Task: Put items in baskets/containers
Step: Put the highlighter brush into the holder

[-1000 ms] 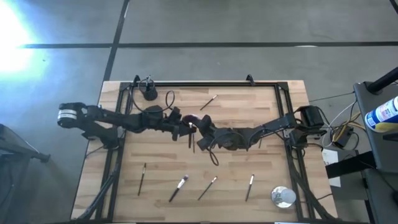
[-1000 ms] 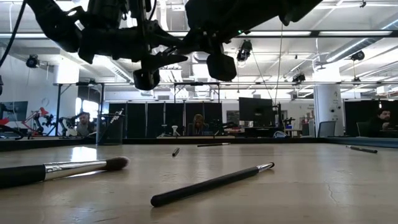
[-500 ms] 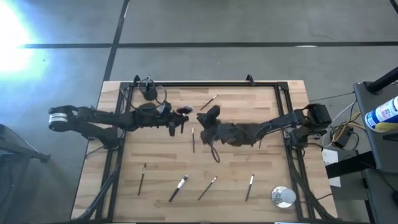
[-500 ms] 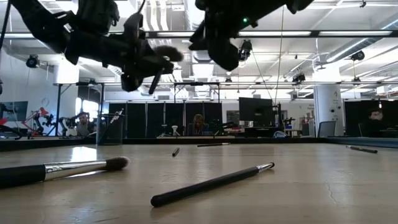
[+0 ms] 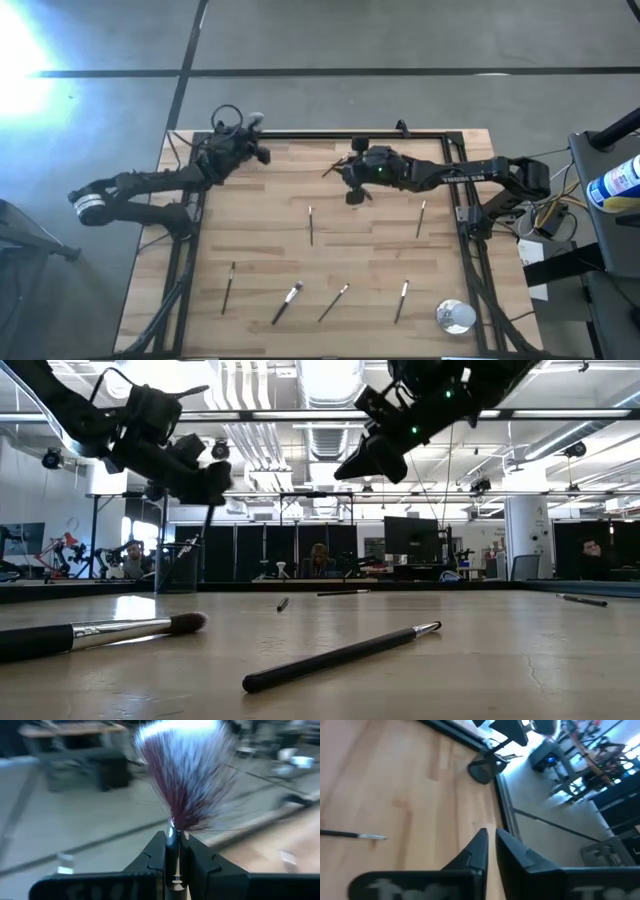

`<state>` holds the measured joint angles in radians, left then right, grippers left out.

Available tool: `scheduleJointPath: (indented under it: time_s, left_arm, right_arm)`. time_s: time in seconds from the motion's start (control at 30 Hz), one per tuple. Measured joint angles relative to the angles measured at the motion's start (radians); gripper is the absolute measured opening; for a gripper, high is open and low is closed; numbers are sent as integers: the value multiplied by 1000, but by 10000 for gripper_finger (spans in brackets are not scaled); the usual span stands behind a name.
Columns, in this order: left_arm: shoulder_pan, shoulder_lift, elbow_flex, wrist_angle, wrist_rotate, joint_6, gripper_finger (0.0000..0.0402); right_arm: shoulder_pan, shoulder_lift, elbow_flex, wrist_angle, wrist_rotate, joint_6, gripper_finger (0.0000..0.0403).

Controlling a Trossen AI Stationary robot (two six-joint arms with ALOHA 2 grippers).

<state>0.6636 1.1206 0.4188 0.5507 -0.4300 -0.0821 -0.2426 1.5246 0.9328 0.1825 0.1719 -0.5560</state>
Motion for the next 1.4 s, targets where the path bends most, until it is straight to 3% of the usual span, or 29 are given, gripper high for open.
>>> scheduleJointPath:
  time_s: [0.13, 0.37, 0.6, 0.97, 1.23, 1.4]
  left_arm:
    - [103, 0, 2, 23, -56, 39, 36]
    - [214, 1, 3, -1, -62, 28, 36]
    - [235, 36, -1, -64, -63, 21, 36]
    - [236, 204, -17, 28, -66, -8, 38]
    - [233, 170, -17, -60, -66, -22, 144]
    - [233, 75, -17, -124, -66, 13, 164]
  right_arm:
    - [-42, 1, -31, 66, -47, -4, 9]
    - [-67, 4, -55, 121, -76, -19, 8]
    - [-65, 4, -78, 175, -76, -21, 8]
    - [-65, 4, -78, 175, -76, 7, 8]
    - [-65, 4, -78, 171, -75, 89, 8]
    - [-65, 2, -78, 153, -64, 180, 8]
